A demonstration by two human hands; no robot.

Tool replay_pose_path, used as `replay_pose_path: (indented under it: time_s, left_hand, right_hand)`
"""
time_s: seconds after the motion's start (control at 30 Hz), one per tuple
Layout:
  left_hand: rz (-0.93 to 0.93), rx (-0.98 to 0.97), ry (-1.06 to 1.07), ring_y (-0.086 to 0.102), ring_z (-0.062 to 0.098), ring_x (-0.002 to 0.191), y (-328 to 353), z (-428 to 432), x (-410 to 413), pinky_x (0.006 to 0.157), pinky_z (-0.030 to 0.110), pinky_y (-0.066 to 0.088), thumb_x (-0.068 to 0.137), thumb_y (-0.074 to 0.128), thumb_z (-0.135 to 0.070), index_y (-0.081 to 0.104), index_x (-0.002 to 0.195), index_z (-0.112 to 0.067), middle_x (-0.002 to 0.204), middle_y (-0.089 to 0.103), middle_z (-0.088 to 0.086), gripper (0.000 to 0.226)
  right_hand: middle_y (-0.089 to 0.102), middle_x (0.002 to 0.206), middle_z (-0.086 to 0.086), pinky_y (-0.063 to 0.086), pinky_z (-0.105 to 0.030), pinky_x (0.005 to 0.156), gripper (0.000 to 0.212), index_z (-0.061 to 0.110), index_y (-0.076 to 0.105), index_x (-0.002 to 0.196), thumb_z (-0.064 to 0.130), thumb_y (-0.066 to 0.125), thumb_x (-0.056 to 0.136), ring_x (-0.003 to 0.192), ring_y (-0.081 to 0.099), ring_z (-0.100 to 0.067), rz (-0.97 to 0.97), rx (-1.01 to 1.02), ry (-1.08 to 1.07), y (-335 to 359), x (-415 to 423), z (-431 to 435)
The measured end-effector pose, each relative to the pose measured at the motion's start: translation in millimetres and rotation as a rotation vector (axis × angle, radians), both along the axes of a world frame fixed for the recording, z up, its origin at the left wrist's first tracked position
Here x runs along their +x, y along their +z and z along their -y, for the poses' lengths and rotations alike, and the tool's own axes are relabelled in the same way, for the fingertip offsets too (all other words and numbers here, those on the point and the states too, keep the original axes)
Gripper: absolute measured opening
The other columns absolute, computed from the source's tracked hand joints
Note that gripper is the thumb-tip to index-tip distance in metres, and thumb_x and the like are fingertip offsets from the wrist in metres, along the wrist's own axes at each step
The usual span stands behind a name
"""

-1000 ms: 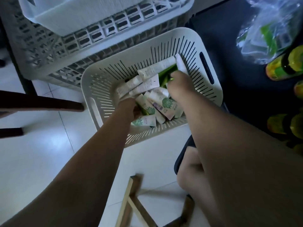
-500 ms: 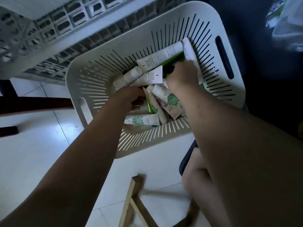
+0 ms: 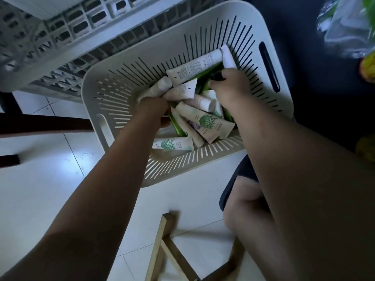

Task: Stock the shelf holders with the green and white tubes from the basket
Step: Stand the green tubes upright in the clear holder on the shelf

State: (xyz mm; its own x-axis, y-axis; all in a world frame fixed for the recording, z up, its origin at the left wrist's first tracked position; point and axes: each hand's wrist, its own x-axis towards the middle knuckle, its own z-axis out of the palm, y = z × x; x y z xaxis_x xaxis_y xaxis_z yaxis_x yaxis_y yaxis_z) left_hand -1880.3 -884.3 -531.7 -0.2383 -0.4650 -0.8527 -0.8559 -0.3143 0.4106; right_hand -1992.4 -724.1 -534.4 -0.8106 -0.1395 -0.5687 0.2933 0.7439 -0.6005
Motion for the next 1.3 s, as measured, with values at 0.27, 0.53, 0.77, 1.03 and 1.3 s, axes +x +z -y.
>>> replay_pose_path:
  time_s: [0.27, 0.53, 0.77, 1.03, 1.3]
  left_hand:
    - [-0.214, -0.321, 0.102, 0.071, 0.025, 0.076, 57, 23, 32, 0.080, 0.051, 0.063, 0.084, 0.059, -0.007, 0.072, 0.073, -0.020, 0.076, 0.071, 0.006, 0.021]
    - [-0.510, -0.052, 0.434, 0.072, 0.022, 0.087, 128, 9, 36, 0.072, 0.032, 0.062, 0.101, 0.058, -0.007, 0.059, 0.107, -0.002, 0.097, 0.067, 0.012, 0.008]
    - [-0.627, 0.051, 0.443, 0.069, 0.031, 0.094, 178, -19, 31, 0.082, 0.041, 0.063, 0.100, 0.061, -0.006, 0.064, 0.093, -0.002, 0.094, 0.066, 0.019, 0.008]
    - [-0.772, -0.016, 0.182, 0.066, 0.021, 0.084, 246, -43, 29, 0.078, 0.035, 0.059, 0.099, 0.065, -0.016, 0.068, 0.091, -0.013, 0.084, 0.068, 0.006, 0.009]
    - [-0.920, 0.000, -0.010, 0.071, 0.020, 0.089, 310, -80, 24, 0.098, 0.043, 0.057, 0.101, 0.062, -0.016, 0.066, 0.104, -0.006, 0.090, 0.074, 0.006, 0.012]
  right_hand:
    - [0.071, 0.102, 0.001, 0.052, -0.027, 0.074, 0.021, 0.024, 0.075, 0.103, 0.039, 0.073, 0.088, 0.089, 0.067, -0.014, -0.110, -0.280, -0.205, 60, 3, -16]
    - [0.071, 0.101, -0.007, 0.064, -0.049, 0.078, 0.016, 0.025, 0.066, 0.084, 0.036, 0.070, 0.094, 0.097, 0.073, -0.031, 0.168, -0.508, -0.500, 109, 28, -19]
    - [0.073, 0.108, -0.022, 0.063, -0.046, 0.082, 0.008, 0.007, 0.066, 0.090, 0.004, 0.072, 0.090, 0.100, 0.072, -0.034, 0.177, -0.622, -0.502, 174, 28, -42]
    - [0.069, 0.114, -0.011, 0.064, -0.045, 0.074, 0.050, 0.025, 0.052, 0.115, 0.018, 0.084, 0.077, 0.090, 0.076, -0.027, -0.027, -0.641, -0.524, 226, 46, -84]
    - [0.068, 0.104, -0.005, 0.064, -0.048, 0.080, 0.058, 0.029, 0.050, 0.122, 0.009, 0.083, 0.078, 0.096, 0.072, -0.024, -0.134, -0.767, -0.553, 278, 71, -98]
